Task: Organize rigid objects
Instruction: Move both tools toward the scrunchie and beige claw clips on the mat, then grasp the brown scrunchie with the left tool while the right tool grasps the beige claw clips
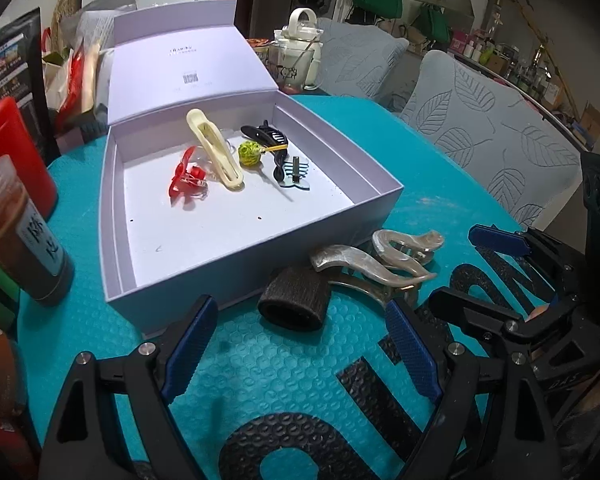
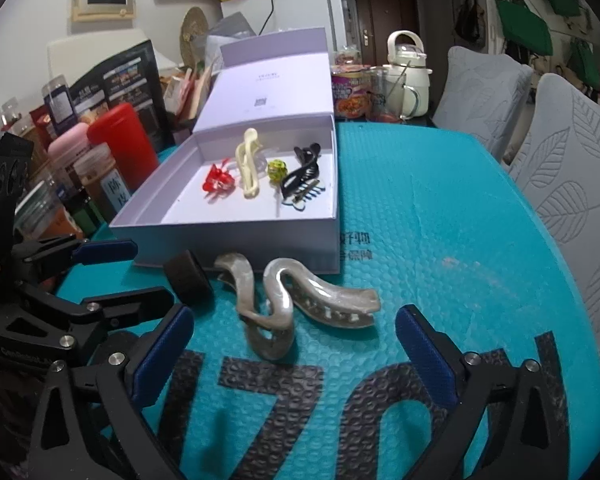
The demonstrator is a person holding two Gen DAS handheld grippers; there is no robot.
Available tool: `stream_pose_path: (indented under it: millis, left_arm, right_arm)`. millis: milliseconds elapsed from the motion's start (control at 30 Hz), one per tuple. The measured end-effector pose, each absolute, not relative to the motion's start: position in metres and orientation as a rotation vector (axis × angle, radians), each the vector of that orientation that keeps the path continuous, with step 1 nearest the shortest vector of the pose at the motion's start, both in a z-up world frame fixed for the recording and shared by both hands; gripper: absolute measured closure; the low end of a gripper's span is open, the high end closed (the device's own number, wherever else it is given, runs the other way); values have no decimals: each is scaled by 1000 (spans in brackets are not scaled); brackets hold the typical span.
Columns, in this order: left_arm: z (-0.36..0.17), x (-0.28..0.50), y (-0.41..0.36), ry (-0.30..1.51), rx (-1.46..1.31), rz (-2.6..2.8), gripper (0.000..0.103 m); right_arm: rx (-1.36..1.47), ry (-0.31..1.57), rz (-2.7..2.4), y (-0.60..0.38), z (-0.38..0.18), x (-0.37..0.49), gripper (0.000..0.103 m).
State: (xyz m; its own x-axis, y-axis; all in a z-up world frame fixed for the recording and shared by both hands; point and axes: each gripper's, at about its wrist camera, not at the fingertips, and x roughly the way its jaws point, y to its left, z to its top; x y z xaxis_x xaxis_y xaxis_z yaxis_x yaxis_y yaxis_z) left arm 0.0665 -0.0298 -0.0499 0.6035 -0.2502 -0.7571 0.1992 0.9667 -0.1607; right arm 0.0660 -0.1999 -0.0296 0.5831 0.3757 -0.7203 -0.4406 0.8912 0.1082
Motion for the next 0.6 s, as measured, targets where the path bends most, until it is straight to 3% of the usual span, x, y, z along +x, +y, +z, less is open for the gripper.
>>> stream_pose_path:
  millis: [467, 600]
  left_arm:
    - [-79, 91, -25, 967, -139, -307, 37]
    - [-83, 91, -23, 968, -163, -316, 49]
  right_arm:
    - [-107, 888, 524, -191, -58, 97, 0]
    - [-90, 912, 538, -188, -64, 103, 0]
